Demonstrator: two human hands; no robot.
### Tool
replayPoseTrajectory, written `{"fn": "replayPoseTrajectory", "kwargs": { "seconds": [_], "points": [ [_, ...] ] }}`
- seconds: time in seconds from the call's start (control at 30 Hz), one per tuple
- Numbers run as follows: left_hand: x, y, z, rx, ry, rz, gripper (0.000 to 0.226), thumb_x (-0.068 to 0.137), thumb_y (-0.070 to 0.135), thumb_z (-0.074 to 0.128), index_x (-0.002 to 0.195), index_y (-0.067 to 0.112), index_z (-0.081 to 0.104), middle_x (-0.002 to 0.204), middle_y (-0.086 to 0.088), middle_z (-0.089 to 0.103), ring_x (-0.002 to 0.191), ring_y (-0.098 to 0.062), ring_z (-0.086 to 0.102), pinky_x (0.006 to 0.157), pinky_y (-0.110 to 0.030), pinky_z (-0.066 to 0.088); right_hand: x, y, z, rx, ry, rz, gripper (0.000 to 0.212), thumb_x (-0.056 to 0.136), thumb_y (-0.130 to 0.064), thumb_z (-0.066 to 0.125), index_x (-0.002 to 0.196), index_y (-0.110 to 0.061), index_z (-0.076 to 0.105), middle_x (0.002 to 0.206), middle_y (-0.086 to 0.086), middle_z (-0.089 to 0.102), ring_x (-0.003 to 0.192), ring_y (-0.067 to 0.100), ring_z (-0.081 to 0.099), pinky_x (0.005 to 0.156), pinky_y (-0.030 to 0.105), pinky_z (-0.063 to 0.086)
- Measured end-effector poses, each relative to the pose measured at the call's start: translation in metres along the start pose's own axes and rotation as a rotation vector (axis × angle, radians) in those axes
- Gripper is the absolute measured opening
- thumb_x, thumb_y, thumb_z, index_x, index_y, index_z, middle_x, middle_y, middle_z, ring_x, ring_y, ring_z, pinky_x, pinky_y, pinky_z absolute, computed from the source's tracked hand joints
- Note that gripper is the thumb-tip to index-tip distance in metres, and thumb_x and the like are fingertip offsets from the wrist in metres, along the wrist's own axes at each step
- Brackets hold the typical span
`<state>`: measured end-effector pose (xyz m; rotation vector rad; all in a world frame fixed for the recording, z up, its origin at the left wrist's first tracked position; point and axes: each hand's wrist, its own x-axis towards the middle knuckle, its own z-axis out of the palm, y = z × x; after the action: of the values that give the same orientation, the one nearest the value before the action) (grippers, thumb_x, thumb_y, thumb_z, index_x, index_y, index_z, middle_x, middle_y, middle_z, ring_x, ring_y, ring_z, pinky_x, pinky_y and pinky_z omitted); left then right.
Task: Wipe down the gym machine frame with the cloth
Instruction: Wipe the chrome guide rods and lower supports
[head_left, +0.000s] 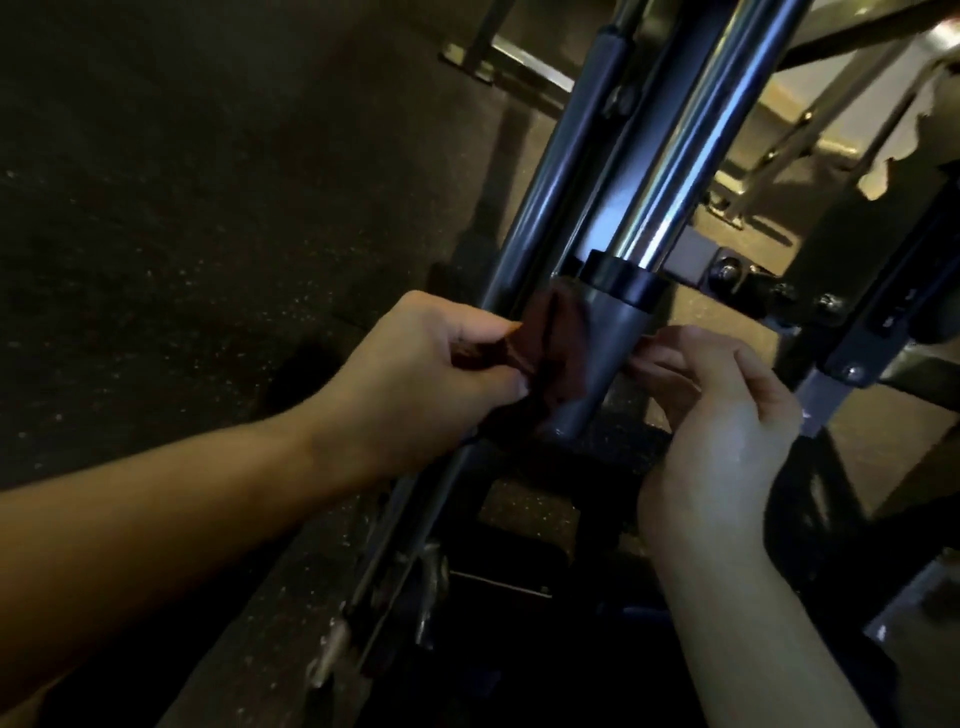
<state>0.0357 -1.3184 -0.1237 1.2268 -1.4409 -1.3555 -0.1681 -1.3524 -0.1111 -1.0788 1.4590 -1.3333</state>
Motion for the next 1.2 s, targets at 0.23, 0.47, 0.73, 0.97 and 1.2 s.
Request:
{"fn": "replayPoseTrajectory", "kwargs": {
  "seconds": [0.23,0.47,0.73,0.97,1.2],
  "points": [
    [-0.014,0.013,0.042,0.153,0.286,-0.090,0.020,0.092,0.014,0.072,0.096,0.034,0.075,0.088,0.013,0.076,0.084,0.001,0.072,0.071,-0.023,0.058,0.001,0.000,-0.017,0.033,-0.253,0.077,0.032,0.106,-0.007,0.046,0.078,-0.013,0.062,0.084,0.000,0.065,0.085,0.010,0.063,0.086,0.019,0.054],
    [-0.025,0.031,0.070,-0.027,0.367,-0.193,0.017,0.092,0.016,0.064,0.101,0.020,0.077,0.091,-0.003,0.078,0.080,-0.015,0.074,0.068,-0.033,0.058,-0.035,0.017,-0.021,0.186,-0.106,-0.129,0.016,0.097,-0.016,0.065,0.107,-0.006,0.072,0.111,0.009,0.074,0.111,0.022,0.070,0.104,0.048,0.052],
    [-0.037,-0.005,0.098,0.192,0.570,0.012,0.034,0.093,0.035,0.070,0.118,0.054,0.057,0.113,0.030,0.061,0.109,0.013,0.057,0.092,-0.014,0.051,-0.041,0.024,-0.018,0.217,-0.070,-0.126,0.020,0.097,-0.013,0.062,0.114,-0.004,0.070,0.112,0.004,0.075,0.111,0.018,0.070,0.106,0.047,0.051],
    [-0.045,-0.019,0.099,0.190,0.531,-0.008,0.030,0.095,0.038,0.065,0.117,0.056,0.055,0.116,0.030,0.059,0.112,0.013,0.055,0.095,-0.022,0.054,-0.041,0.030,-0.016,0.246,-0.069,-0.154,0.031,0.089,-0.024,0.066,0.112,-0.003,0.069,0.115,0.010,0.074,0.114,0.025,0.070,0.106,0.053,0.050],
    [-0.024,0.005,0.093,0.329,0.594,0.087,0.035,0.097,0.037,0.064,0.130,0.046,0.056,0.122,0.028,0.058,0.122,0.009,0.051,0.104,-0.021,0.045,-0.040,0.030,-0.022,0.219,-0.149,-0.145,0.032,0.091,-0.019,0.065,0.116,-0.001,0.068,0.117,0.005,0.073,0.115,0.020,0.069,0.105,0.046,0.052]
  ]
}}
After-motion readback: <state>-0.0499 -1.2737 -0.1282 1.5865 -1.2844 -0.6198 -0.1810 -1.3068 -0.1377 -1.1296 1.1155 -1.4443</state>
